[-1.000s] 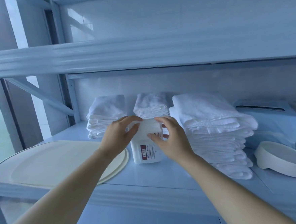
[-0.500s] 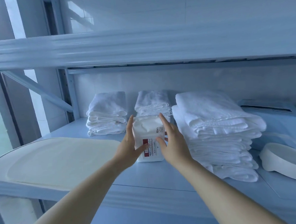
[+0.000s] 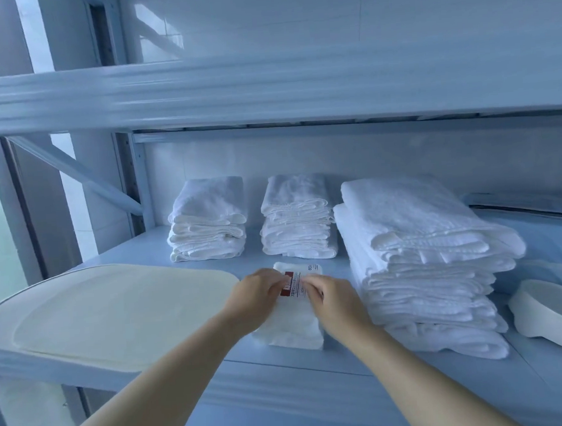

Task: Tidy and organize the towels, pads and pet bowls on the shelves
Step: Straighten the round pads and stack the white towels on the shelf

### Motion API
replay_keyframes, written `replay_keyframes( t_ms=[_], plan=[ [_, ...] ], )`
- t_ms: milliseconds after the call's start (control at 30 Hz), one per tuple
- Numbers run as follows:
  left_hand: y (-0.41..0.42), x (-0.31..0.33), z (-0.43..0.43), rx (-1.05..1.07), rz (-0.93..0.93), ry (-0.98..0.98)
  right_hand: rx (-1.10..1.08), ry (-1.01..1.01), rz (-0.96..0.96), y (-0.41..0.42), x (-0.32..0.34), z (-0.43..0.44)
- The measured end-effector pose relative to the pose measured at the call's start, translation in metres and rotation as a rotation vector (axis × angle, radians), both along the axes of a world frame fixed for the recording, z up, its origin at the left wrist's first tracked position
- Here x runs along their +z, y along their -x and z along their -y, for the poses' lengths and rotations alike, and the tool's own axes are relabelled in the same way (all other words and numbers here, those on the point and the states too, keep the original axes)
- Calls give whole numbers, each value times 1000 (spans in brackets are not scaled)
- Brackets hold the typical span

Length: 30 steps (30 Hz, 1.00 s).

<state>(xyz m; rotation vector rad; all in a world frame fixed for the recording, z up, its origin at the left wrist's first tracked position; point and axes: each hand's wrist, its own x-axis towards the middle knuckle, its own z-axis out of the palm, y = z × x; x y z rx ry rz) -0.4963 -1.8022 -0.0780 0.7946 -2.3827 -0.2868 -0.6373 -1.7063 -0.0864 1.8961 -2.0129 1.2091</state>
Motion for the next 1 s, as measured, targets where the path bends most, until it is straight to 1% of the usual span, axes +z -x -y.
replay_keyframes(
  t_ms=[67,100,167,200,300,433,500,567,667,800,867,1000],
  plan=[
    [-3,-3,-1,-30,-35,20,14,21,11,4,-2,2],
    [-5,-4,-3,-50,-26,61,27,11,0,5,-1,3],
    [-8,-8,-7,-82,57,155,60,-22,-17,4,1,2],
    [-9,-10,-9,-90,83,172,73,-37,-20,3,0,1],
    [-9,-17,-10,-107,32,149,89,-30,4,-2,-6,-4],
    [-8,-33,-19,-43,-108,89,122,-48,222,-5,-28,-11],
    [-9,-39,-25,-40,-190,39,129,-36,250,-4,-32,-12],
    [-11,-37,-26,-56,-226,-14,127,-37,242,-3,-31,-13],
    [-15,-34,-27,-130,-242,-51,154,-37,213,-3,-31,-16],
    [-17,-36,-27,-172,-217,-44,165,-20,237,-1,-33,-17],
    [-16,-37,-26,-143,-197,-16,148,-5,216,0,-34,-17],
    [-13,-37,-32,-39,-194,104,121,88,231,-3,-34,-17]
  ],
)
